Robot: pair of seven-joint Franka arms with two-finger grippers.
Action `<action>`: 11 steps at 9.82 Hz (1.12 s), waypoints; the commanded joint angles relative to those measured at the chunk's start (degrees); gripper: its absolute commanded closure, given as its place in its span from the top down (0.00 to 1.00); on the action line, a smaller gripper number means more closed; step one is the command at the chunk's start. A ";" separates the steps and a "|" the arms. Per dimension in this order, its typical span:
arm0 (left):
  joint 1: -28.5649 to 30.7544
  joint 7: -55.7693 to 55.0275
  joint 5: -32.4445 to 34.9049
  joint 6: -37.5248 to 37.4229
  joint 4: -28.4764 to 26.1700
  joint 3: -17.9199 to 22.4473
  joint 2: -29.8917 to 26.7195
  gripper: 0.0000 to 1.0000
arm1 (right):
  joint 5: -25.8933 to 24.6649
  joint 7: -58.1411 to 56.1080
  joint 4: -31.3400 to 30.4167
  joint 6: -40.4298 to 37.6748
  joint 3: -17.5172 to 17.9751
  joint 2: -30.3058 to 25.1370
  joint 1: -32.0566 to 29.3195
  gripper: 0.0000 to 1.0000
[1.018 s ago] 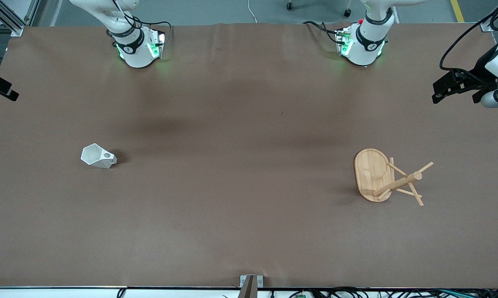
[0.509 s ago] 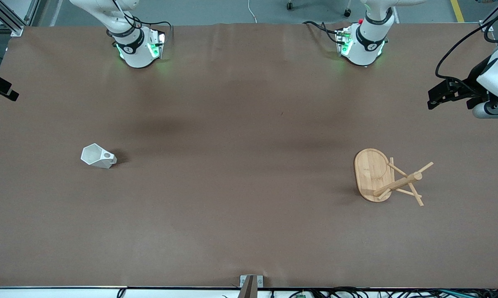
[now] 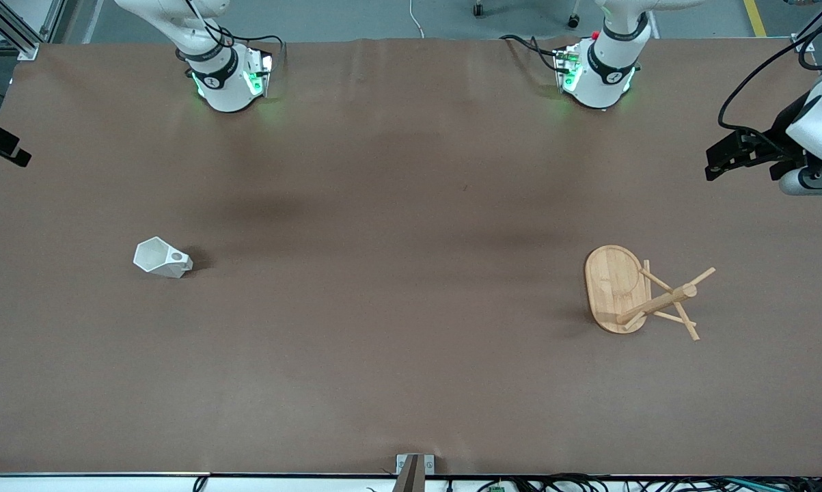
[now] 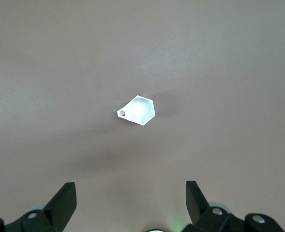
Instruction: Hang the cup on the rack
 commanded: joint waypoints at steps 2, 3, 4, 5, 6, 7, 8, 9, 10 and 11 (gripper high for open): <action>0.07 0.87 0.70 -0.56 -0.25 -0.32 0.65 1.00 | -0.02 0.16 -0.67 -0.09 0.22 -0.81 -0.31 1.00; -0.01 0.78 0.70 -0.56 0.62 -0.32 0.74 1.00 | -0.02 0.16 -0.67 -0.09 0.22 -0.81 -0.40 1.00; -0.28 0.52 0.70 -0.56 0.63 -0.32 0.74 1.00 | -0.02 0.16 -0.67 -0.09 0.22 -0.81 -0.40 1.00; -0.37 0.51 0.79 -0.56 0.63 -0.32 0.83 1.00 | -0.02 0.16 -0.67 -0.09 0.22 -0.81 -0.40 1.00; -0.19 0.86 0.79 -0.56 0.63 -0.32 0.74 1.00 | -0.02 0.16 -0.67 -0.09 0.13 -0.81 -0.40 1.00; 0.16 0.95 0.79 -0.56 0.63 -0.32 0.74 1.00 | -0.02 0.16 -0.67 -0.09 0.13 -0.81 -0.40 1.00; 0.33 1.04 0.53 -0.65 0.63 -0.23 0.74 1.00 | -0.02 0.16 -0.67 -0.09 0.22 -0.81 -0.40 1.00; 0.16 0.87 0.70 -0.65 0.63 -0.23 0.74 1.00 | -0.02 0.16 -0.67 -0.09 0.22 -0.81 -0.40 1.00; 0.16 0.61 0.70 -0.65 0.63 -0.31 0.83 1.00 | -0.02 0.16 -0.67 -0.09 0.22 -0.81 -0.40 1.00; 0.07 0.78 0.70 -0.65 0.63 -0.32 0.83 1.00 | -0.02 0.16 -0.67 -0.09 0.22 -0.81 -0.40 1.00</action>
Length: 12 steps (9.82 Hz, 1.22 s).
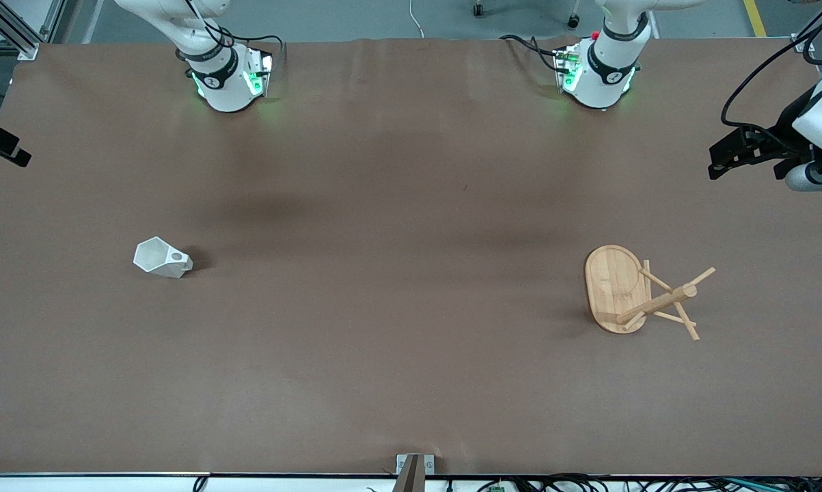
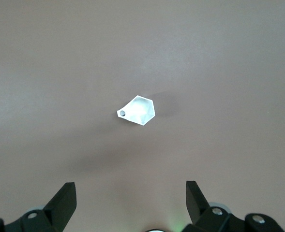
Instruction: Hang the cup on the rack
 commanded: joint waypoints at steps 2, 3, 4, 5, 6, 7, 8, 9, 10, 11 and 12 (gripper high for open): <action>-0.20 0.95 0.70 -0.66 -0.46 -0.29 1.02 1.00 | -0.02 -2.54 -4.85 1.13 0.14 -0.64 -0.31 1.00; -0.20 0.95 0.70 -0.66 -0.46 -0.29 1.02 1.00 | -0.02 -3.87 -11.94 7.76 0.14 -0.63 -0.48 1.00; -0.20 0.95 0.70 -0.57 -0.46 -0.29 1.02 1.00 | -0.02 -8.58 -17.75 14.52 -0.03 -0.55 -1.53 1.00; -0.20 0.95 0.70 -0.57 -0.46 -0.29 1.02 1.00 | -0.02 -9.93 -22.69 20.07 -0.12 -0.46 -1.71 1.00; -0.29 0.95 0.61 -0.57 -0.46 -0.29 1.02 1.00 | -0.11 -10.12 -26.48 25.00 -0.21 0.67 -1.80 1.00; -0.46 0.95 0.61 -0.57 -0.46 -0.29 1.02 1.00 | -0.20 -10.21 -30.69 30.97 -0.21 2.08 -2.07 1.00; -0.55 0.87 0.53 -0.57 -0.46 -0.29 1.02 1.00 | -0.20 -10.47 -34.47 36.85 -0.21 3.66 -2.16 1.00; -0.55 0.87 0.44 -0.57 -0.46 -0.29 1.02 1.00 | -0.20 -12.56 -37.56 42.48 -0.21 5.59 -2.24 1.00; -0.38 0.95 0.53 -0.57 -0.46 -0.29 1.02 1.00 | -0.20 -13.89 -38.72 47.24 -0.21 8.74 -2.68 1.00; -0.38 0.95 0.44 -0.57 -0.37 -0.29 1.02 1.00 | -0.20 -15.21 -38.91 50.33 -0.21 11.64 -3.21 1.00; -0.38 0.95 0.44 -0.57 -0.37 -0.29 1.02 1.00 | -0.20 -15.91 -38.91 52.62 -0.21 13.85 -3.30 1.00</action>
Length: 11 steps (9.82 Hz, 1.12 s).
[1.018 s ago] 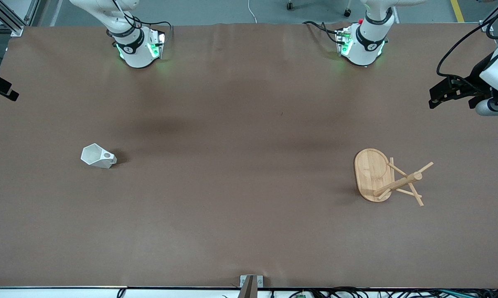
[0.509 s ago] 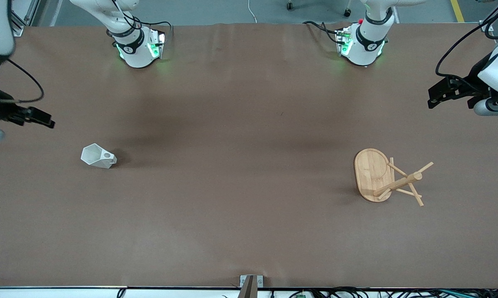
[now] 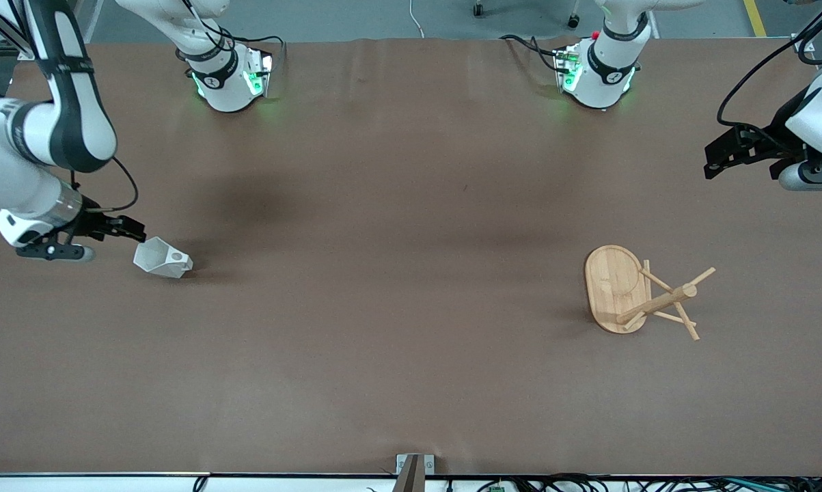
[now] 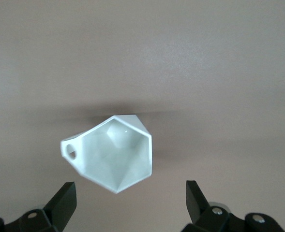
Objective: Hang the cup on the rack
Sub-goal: 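Reach the right gripper down to the white cup and grasp it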
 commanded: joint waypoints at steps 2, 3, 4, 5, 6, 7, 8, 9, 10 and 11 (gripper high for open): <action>-0.01 0.95 0.44 -0.57 -0.39 -0.09 0.99 1.00 | -0.06 -2.37 0.09 6.07 0.69 5.52 -2.07 1.00; -0.01 0.95 0.44 -0.57 -0.39 -0.01 0.99 1.00 | -0.06 -2.37 0.01 8.17 0.69 7.10 -2.08 1.00; -0.01 0.95 0.44 -0.57 -0.39 -0.09 0.99 1.00 | -0.06 -2.37 -0.17 9.24 0.69 8.43 -2.08 0.96; -0.10 0.95 0.44 -0.57 -0.39 -0.09 0.99 1.00 | 0.03 -2.37 -0.34 9.86 0.78 8.79 -1.99 0.84; -0.19 0.87 0.44 -0.48 -0.39 -0.09 0.99 1.00 | 0.20 -2.37 -0.35 9.95 0.78 9.40 -1.90 0.67; -0.19 0.87 0.44 -0.48 -0.39 -0.09 0.99 1.00 | 0.29 -2.37 -0.43 9.95 0.87 9.67 -1.90 0.50; -0.19 0.95 0.44 -0.48 -0.39 -0.01 0.99 1.00 | 0.73 -2.28 -0.78 9.87 0.87 9.67 -1.73 0.33; -0.10 0.95 0.44 -0.22 -0.39 -0.01 1.08 1.00 | 0.91 -2.02 -0.61 9.86 0.87 9.67 -1.81 0.12; -0.19 0.95 0.35 -0.31 -0.39 -0.01 1.08 1.00 | 0.91 -1.67 -0.35 9.60 0.87 9.67 -1.90 0.01; -0.19 0.87 0.35 -0.22 -0.39 -0.09 1.08 1.00 | 0.91 -1.58 -0.17 9.34 0.87 9.58 -1.90 0.00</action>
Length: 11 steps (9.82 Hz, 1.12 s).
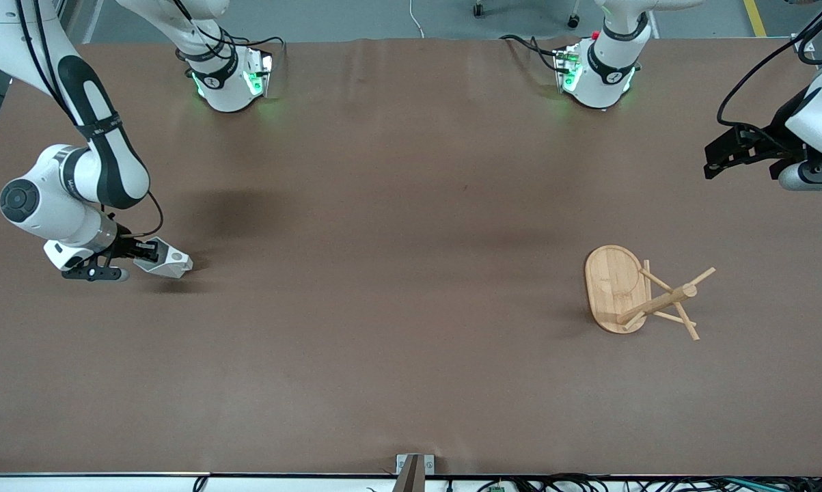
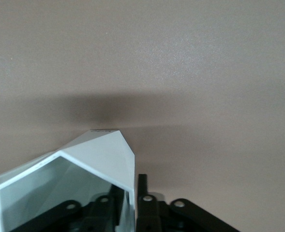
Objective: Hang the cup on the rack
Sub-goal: 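Lift the cup with the right gripper while the left gripper reaches it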
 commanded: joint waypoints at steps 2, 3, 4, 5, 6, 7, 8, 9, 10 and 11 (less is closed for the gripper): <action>-0.17 0.87 0.35 -0.31 -0.39 -0.09 1.08 1.00 | 0.38 0.14 0.84 -5.78 0.92 -3.27 -0.37 0.00; -0.25 0.60 0.26 -0.22 -0.39 -0.09 1.08 1.00 | 0.47 0.23 3.63 -13.14 1.01 -6.33 0.51 0.00; -0.17 0.43 0.26 -0.22 -0.39 -0.09 1.08 1.00 | 3.17 0.84 7.23 -20.43 1.18 -7.67 1.56 0.00; -0.17 0.51 0.26 -0.22 -0.39 -0.09 1.08 1.00 | 8.24 1.63 11.18 -27.21 1.27 -8.38 2.61 0.00; -0.25 0.86 0.26 -0.22 -0.39 -0.09 1.08 1.00 | 11.34 5.55 14.35 -32.67 1.79 -8.38 3.75 0.00; -0.25 0.95 0.26 -0.22 -0.39 -0.09 1.08 1.00 | 12.32 10.46 15.78 -35.25 4.32 -9.25 4.90 0.00; -0.34 1.04 0.26 -0.31 -0.39 -0.18 0.99 1.00 | 12.42 14.17 15.88 -35.53 10.70 -10.57 4.82 0.00; -1.04 1.30 0.18 -0.31 -0.47 -0.96 1.08 1.00 | 15.29 17.86 15.79 -35.28 15.55 -10.67 4.82 0.01; -2.35 1.39 0.09 -0.31 -0.39 -2.53 1.08 1.00 | 23.76 18.24 15.70 -34.23 18.47 -10.67 4.91 0.01; -4.37 1.39 -0.35 -0.31 -0.30 -5.25 1.08 1.00 | 30.98 18.16 15.62 -33.44 19.54 -10.58 5.17 0.01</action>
